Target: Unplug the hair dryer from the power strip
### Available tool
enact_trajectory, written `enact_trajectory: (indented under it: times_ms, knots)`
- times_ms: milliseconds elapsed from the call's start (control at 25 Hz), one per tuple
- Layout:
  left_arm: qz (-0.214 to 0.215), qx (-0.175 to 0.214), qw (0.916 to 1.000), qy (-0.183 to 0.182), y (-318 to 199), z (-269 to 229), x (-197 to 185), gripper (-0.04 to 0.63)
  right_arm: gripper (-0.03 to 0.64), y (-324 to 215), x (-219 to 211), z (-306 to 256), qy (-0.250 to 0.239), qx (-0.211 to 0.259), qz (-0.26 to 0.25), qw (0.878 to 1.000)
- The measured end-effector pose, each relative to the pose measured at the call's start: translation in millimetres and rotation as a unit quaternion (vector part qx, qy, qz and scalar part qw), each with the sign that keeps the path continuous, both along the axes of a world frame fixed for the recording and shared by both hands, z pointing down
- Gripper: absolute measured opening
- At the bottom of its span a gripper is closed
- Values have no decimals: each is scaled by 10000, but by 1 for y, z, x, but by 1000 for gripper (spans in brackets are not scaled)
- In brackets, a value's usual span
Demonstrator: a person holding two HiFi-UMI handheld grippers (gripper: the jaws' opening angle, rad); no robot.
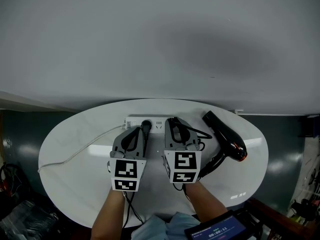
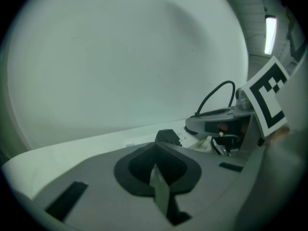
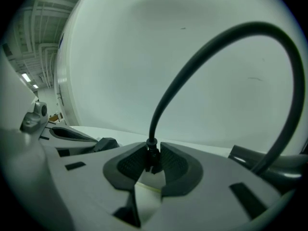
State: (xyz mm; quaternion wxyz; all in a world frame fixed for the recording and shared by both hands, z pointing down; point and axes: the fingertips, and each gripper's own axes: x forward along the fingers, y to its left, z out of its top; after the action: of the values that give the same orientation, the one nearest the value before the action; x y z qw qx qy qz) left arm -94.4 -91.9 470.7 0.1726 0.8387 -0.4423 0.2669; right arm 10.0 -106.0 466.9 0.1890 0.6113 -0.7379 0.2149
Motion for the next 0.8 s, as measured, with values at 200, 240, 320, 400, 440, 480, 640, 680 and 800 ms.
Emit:
enact_trajectory:
  times_ms: [200, 240, 320, 400, 440, 480, 640, 680, 800]
  knots:
    - [-36, 4, 10000, 7, -1, 1, 0, 0, 78, -1, 0, 1, 11, 14, -36, 10000]
    - [-14, 8, 10000, -25, 0, 1, 1, 0, 78, -1, 0, 1, 58, 17, -47, 10000]
    - [44, 38, 9999, -147, 0, 0, 1, 0, 78, -1, -2, -1, 185, 30, -72, 9998]
    - [95, 76, 9995, -290, 0, -1, 0, 0, 77, 0, -5, -6, 270, 86, -87, 9996]
    - [117, 90, 9993, -333, 0, -1, 0, 0, 75, 0, -5, -8, 259, 121, -83, 9996]
    - [134, 99, 9993, -342, 0, -2, 0, 0, 75, -1, -5, -10, 219, 147, -72, 9996]
    - [181, 97, 9993, -305, 0, -3, 0, -2, 74, 0, -5, -15, 124, 192, -44, 9997]
    - [170, 93, 9994, -283, 0, -4, -1, -2, 74, 0, -6, -17, 134, 216, -41, 9997]
    - [124, 97, 9997, -179, 0, -6, -2, -2, 72, 0, -7, -23, 195, 309, -41, 9993]
